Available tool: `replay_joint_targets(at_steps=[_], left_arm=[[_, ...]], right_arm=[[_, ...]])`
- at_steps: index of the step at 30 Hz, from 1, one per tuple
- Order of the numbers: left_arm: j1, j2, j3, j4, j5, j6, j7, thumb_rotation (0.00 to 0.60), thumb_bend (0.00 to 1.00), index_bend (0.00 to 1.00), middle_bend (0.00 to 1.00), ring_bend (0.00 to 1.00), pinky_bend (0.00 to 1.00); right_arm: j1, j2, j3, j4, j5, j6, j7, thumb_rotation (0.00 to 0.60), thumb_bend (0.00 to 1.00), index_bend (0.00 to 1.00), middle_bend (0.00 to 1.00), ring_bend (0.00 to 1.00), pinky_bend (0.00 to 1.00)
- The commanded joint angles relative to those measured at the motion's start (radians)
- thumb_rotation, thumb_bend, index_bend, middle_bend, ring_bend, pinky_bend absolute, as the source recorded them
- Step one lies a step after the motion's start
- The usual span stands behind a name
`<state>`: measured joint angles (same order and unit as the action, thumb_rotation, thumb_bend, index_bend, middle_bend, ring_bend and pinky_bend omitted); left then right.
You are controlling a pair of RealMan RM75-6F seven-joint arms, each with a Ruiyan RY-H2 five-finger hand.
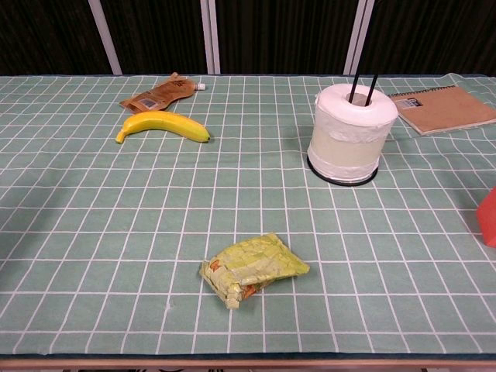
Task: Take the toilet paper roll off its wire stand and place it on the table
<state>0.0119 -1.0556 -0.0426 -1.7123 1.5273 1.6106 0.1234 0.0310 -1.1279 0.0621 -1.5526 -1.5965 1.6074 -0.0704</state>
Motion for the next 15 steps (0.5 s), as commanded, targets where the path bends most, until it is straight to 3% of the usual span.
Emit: replay_joint_targets(at_steps=[1, 11, 15], left_arm=[[-0.003, -0.001, 0.001, 0.002, -0.001, -0.006, 0.002, 0.6, 0.23, 0.1, 0.0, 0.0, 0.0], [0.0, -0.003, 0.007, -0.006, 0.007, -0.003, 0.017, 0.6, 0.23, 0.1, 0.0, 0.0, 0.0], [0.004, 0.0, 0.006, -0.01, 0.01, 0.006, 0.009, 0.6, 0.23, 0.1, 0.0, 0.0, 0.0]], right_arm=[[0.001, 0.001, -0.001, -0.004, 0.006, -0.008, 0.008, 0.6, 0.0, 0.0, 0.0, 0.0, 0.0], [0.003, -0.001, -0.01, -0.013, 0.007, -0.025, 0.023, 0.6, 0.0, 0.0, 0.0, 0.0, 0.0], [0.011, 0.002, -0.026, -0.063, 0.021, -0.072, 0.104, 0.6, 0.0, 0.0, 0.0, 0.0, 0.0]])
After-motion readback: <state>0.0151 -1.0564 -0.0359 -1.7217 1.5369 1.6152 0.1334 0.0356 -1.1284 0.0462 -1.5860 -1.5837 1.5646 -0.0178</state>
